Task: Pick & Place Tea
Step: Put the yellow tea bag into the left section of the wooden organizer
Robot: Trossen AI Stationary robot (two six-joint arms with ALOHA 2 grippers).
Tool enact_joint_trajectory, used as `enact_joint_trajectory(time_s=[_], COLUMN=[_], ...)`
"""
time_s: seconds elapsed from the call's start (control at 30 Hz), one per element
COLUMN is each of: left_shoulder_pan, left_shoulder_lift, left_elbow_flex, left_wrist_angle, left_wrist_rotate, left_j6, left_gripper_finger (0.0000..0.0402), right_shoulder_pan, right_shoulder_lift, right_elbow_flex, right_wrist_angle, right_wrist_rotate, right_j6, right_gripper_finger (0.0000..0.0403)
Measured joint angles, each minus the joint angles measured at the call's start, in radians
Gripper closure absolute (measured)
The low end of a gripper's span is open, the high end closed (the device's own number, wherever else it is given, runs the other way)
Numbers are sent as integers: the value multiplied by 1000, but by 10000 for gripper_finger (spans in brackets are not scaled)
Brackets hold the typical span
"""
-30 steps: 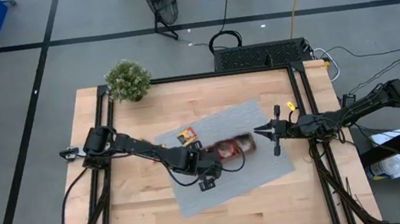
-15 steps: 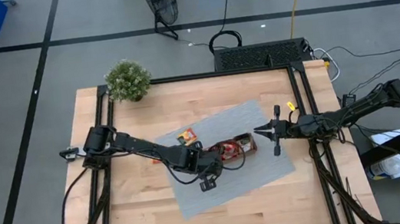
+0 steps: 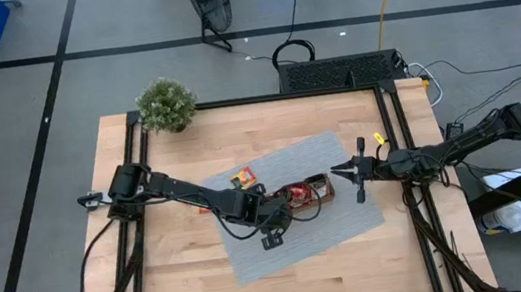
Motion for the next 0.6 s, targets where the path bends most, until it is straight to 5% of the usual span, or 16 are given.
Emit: enact_joint_trajectory(time_s=[0.6], left_shoulder_pan=[0], left_shoulder_lift=[-24], left_elbow_flex=[0], left_wrist_angle=[-6], left_wrist_rotate=[4], left_j6=[5], left_gripper_finger=[323], right_shoulder_pan=[0], right_shoulder_lift=[0], right_elbow_flex=[0], right_wrist_angle=[0], right_wrist_rotate=[0], right_j6=[0], right_gripper_finger=[385])
